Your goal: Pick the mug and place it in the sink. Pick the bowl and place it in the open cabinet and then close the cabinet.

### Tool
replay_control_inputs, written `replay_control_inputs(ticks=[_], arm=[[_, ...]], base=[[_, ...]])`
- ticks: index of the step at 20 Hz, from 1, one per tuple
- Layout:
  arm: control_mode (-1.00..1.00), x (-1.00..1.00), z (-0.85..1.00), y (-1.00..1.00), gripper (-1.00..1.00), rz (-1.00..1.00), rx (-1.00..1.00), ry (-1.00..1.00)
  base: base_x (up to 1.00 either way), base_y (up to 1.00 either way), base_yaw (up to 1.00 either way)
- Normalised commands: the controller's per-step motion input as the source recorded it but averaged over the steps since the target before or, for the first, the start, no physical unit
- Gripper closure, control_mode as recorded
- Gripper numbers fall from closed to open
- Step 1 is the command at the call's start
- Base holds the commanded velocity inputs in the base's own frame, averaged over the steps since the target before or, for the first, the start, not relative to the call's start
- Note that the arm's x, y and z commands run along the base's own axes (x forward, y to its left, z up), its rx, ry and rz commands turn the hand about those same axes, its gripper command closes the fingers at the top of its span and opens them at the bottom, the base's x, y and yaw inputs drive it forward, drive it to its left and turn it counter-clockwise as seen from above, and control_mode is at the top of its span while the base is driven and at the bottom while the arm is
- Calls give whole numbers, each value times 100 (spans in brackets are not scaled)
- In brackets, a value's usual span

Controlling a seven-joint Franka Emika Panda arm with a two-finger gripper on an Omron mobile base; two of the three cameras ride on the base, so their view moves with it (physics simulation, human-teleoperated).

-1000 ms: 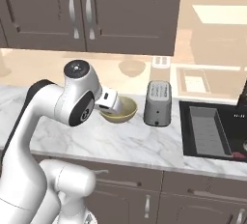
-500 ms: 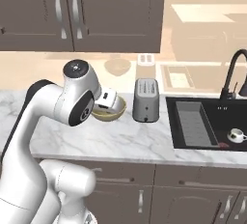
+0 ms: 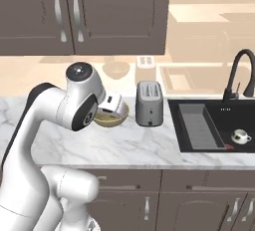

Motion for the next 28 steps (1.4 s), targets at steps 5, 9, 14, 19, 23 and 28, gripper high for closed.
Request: replay_control_inputs(ticks=[5,9,14,19,23,28], arm=[[-100,24,-22,44,-100,-5,9,0],[-100,0,-12,38,-100,-5,3,0],[-100,0,-7,25,-100,-9,3,0],[-100,0,-5,9,-100,-11,10,-1],[-100,-16,0,-5,-100,-13,14,0],[-100,-13,0,-13,-100,-15,17,0]], base=[[9,11,-2],[0,0,0],[0,0,0],[0,0,0],[0,0,0],[0,0,0]])
